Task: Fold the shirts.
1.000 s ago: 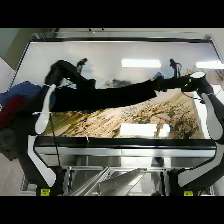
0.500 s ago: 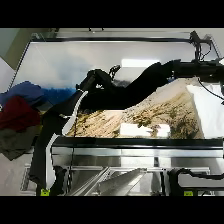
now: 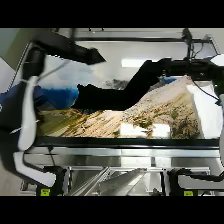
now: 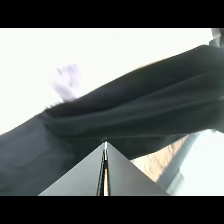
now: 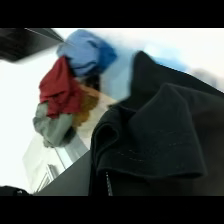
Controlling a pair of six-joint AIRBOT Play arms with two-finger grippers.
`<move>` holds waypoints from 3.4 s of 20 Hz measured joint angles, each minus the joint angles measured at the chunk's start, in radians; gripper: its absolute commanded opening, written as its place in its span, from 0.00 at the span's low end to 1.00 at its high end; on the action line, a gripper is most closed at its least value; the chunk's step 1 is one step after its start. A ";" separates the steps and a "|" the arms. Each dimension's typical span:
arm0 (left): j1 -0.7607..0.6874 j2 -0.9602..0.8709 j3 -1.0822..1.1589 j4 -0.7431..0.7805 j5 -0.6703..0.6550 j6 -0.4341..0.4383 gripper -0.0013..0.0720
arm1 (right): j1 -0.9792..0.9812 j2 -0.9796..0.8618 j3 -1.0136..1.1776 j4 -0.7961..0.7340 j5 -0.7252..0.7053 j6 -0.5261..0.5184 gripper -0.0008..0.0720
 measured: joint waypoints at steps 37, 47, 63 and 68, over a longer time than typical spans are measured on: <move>0.549 0.597 -0.644 -0.011 0.007 0.169 0.04 | 0.257 -0.555 0.072 -0.196 -0.282 0.294 0.75; 0.549 0.638 -0.644 -0.010 0.017 0.176 0.04 | 0.291 -0.467 0.111 0.058 -0.300 0.143 0.03; 0.549 0.674 -0.644 -0.008 0.053 0.175 0.04 | -0.578 0.069 0.099 -0.719 -0.211 0.906 0.03; 0.549 0.674 -0.644 -0.008 0.062 0.173 0.04 | -0.729 0.163 -0.122 -0.917 -0.108 0.968 0.03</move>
